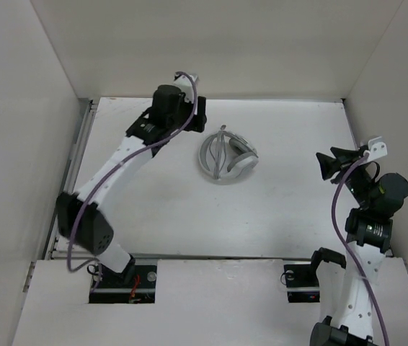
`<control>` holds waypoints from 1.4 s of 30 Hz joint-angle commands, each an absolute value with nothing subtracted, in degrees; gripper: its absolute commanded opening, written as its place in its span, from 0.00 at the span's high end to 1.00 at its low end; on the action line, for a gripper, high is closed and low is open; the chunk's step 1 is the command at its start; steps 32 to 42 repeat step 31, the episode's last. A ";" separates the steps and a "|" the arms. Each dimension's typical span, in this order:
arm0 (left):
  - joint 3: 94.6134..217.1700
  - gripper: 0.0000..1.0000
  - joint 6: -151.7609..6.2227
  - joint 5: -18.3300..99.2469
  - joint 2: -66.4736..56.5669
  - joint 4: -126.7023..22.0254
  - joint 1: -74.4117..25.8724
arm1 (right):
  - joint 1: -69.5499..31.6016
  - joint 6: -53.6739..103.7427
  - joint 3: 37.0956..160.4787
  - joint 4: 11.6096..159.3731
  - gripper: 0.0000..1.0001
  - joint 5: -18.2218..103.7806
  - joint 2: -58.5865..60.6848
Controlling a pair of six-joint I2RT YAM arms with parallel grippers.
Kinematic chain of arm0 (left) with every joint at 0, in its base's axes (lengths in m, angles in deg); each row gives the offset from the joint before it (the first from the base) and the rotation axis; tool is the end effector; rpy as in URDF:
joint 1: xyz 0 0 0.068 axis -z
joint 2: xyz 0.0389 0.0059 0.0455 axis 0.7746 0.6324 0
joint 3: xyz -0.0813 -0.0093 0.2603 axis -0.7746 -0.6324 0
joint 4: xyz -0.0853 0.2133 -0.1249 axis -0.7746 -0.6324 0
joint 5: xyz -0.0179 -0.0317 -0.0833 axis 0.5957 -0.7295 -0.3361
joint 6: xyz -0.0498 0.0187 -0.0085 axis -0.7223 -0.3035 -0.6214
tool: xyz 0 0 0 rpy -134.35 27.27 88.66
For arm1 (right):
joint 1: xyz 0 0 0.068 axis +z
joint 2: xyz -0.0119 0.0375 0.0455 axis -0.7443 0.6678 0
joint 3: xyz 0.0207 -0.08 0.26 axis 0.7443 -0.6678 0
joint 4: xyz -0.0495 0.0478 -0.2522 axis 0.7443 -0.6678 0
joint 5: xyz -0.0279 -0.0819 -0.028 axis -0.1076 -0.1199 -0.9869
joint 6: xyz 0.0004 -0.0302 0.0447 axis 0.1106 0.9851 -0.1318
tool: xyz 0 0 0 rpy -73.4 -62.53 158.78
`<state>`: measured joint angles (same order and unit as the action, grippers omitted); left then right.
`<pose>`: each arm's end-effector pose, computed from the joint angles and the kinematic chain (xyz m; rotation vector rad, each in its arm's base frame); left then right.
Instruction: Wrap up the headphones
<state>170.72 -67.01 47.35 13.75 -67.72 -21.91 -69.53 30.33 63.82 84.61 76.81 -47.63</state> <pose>0.3431 -0.1902 0.3679 0.4053 1.9076 -0.4264 0.1304 -0.0258 0.3613 -0.3022 1.4562 0.2463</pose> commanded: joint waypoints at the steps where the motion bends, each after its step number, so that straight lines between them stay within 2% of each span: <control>1: 172.84 0.34 -61.91 44.50 -0.09 -71.40 -21.11 | -71.61 31.13 63.75 75.39 0.47 76.71 -49.53; 3: 172.06 0.23 -60.05 45.55 -5.19 -72.46 -22.59 | -73.80 34.21 65.42 68.89 0.47 76.45 -49.54; 4: 171.10 0.22 -59.44 46.60 -7.39 -72.72 -24.08 | -74.94 35.18 66.39 66.25 0.47 76.19 -48.92; 5: 169.95 0.21 -59.17 47.65 -9.24 -72.81 -25.84 | -76.00 36.32 67.44 63.61 0.43 76.53 -47.96; 6: 168.29 0.20 -59.25 48.88 -11.43 -73.33 -28.46 | -76.88 37.81 68.41 61.06 0.00 77.32 -46.91; 9: 164.42 0.19 -59.52 50.04 -14.52 -75.70 -34.79 | -78.20 42.91 71.31 54.11 0.00 77.77 -42.87; 12: 160.81 0.00 -59.26 47.24 -15.93 -80.27 -40.87 | -79.35 43.19 74.47 50.68 0.00 70.49 -38.12; 18: 154.75 0.00 -59.08 38.36 -18.31 -83.53 -51.32 | -79.26 42.93 89.48 33.12 0.00 65.38 -30.47; 22: 152.11 0.00 -57.86 36.77 -19.27 -82.40 -60.02 | -81.89 43.27 97.05 25.55 0.00 63.54 -30.98; 31: 152.89 0.00 -57.50 35.18 -20.15 -78.26 -69.09 | -86.90 44.68 90.66 37.82 0.00 59.92 -43.72; 42: 152.89 0.00 -57.50 35.18 -20.15 -78.26 -69.09 | -86.90 44.68 90.66 37.82 0.00 59.92 -43.72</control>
